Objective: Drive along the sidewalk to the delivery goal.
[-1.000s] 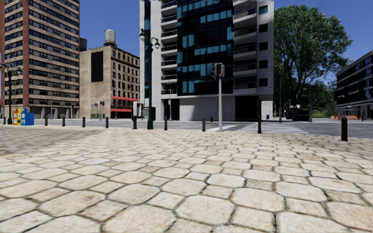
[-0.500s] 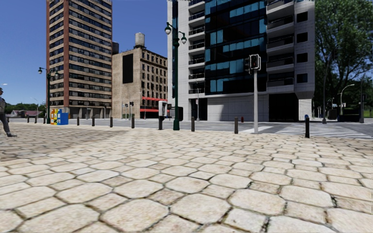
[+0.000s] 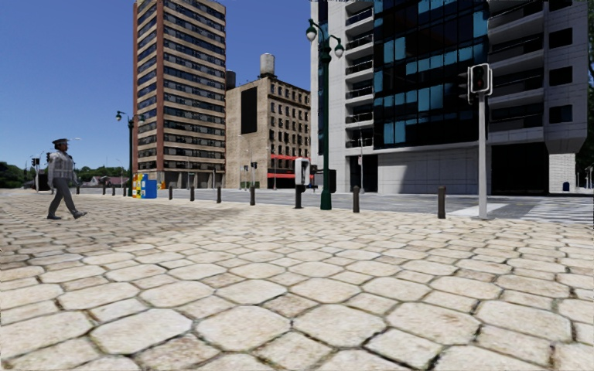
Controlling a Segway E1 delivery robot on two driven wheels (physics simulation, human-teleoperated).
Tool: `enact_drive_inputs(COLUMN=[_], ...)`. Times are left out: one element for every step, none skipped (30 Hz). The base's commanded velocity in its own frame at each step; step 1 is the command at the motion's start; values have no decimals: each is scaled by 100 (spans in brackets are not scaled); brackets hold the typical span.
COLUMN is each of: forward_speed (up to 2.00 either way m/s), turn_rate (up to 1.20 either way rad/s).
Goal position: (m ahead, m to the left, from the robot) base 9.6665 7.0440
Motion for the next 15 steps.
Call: enact_drive_inputs(forward_speed=[200, 200, 200, 200, 200, 200, 200, 200, 200, 200, 200, 200, 200, 200, 200], turn_rate=[41, 41, 41, 41, 41, 41, 41, 41, 41, 41, 41, 41, 41, 41, 41])
